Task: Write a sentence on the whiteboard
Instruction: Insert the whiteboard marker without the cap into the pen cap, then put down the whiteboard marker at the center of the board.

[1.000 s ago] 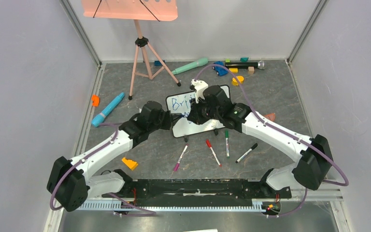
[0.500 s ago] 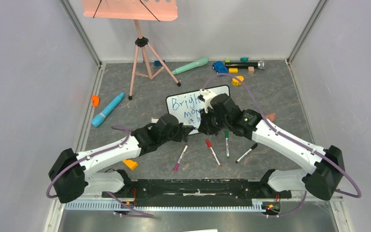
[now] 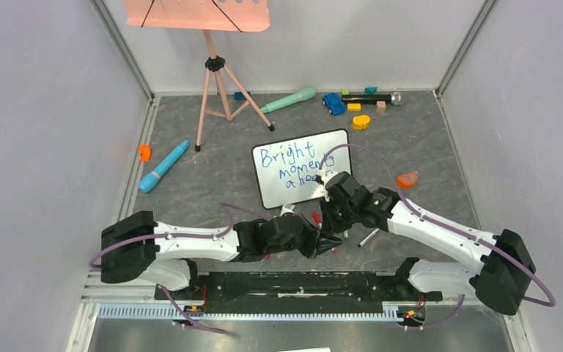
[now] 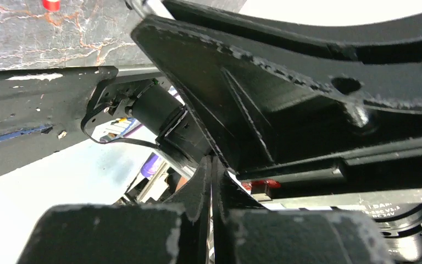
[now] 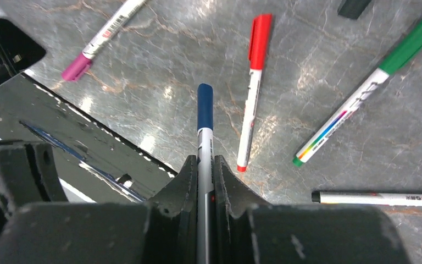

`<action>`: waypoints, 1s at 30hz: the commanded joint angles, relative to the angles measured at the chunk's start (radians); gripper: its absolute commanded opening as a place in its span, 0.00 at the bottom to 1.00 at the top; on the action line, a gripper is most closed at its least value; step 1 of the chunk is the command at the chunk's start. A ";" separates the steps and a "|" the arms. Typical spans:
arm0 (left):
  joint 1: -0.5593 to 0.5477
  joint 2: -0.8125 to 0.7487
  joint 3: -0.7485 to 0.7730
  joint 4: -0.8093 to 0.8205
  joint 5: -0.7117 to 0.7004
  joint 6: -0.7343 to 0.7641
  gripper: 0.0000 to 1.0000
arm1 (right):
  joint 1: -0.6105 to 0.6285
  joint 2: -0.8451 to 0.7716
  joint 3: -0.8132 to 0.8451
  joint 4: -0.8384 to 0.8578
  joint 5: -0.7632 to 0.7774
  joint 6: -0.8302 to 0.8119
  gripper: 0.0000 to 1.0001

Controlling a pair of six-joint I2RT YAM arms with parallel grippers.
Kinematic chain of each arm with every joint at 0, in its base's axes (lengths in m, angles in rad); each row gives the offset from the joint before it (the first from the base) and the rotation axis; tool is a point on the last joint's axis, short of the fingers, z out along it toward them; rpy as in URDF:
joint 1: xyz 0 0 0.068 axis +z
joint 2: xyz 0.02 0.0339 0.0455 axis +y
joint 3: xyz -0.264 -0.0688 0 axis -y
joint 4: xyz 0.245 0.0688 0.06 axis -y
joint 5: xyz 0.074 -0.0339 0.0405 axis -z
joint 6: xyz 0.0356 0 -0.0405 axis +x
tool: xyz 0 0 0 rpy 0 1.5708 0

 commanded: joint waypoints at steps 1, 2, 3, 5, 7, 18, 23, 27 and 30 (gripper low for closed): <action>-0.040 0.030 -0.030 0.144 -0.055 -0.152 0.02 | 0.011 -0.023 -0.029 0.004 0.008 0.037 0.00; -0.049 0.019 -0.042 0.137 -0.078 -0.152 0.02 | 0.012 -0.022 -0.026 -0.001 0.014 0.035 0.00; -0.056 -0.005 -0.054 0.117 -0.104 -0.152 0.02 | 0.012 -0.022 -0.023 -0.008 0.018 0.033 0.00; -0.069 -0.074 -0.063 0.017 -0.147 -0.135 0.02 | 0.012 -0.023 -0.014 -0.022 0.013 0.028 0.00; -0.073 -0.176 -0.046 -0.163 -0.195 -0.093 0.02 | 0.012 -0.021 -0.007 -0.031 -0.005 0.020 0.00; -0.074 -0.517 0.081 -0.987 -0.577 0.231 0.32 | 0.019 0.124 0.199 -0.142 -0.001 -0.044 0.00; -0.073 -0.525 0.134 -1.091 -0.731 0.464 0.44 | 0.042 0.234 0.165 -0.121 0.047 -0.052 0.00; -0.074 -0.566 0.135 -1.099 -0.807 0.640 0.49 | 0.088 0.309 0.088 -0.089 0.132 -0.061 0.00; -0.074 -0.622 0.111 -1.080 -0.834 0.749 0.55 | 0.092 0.280 0.091 -0.102 0.191 -0.070 0.00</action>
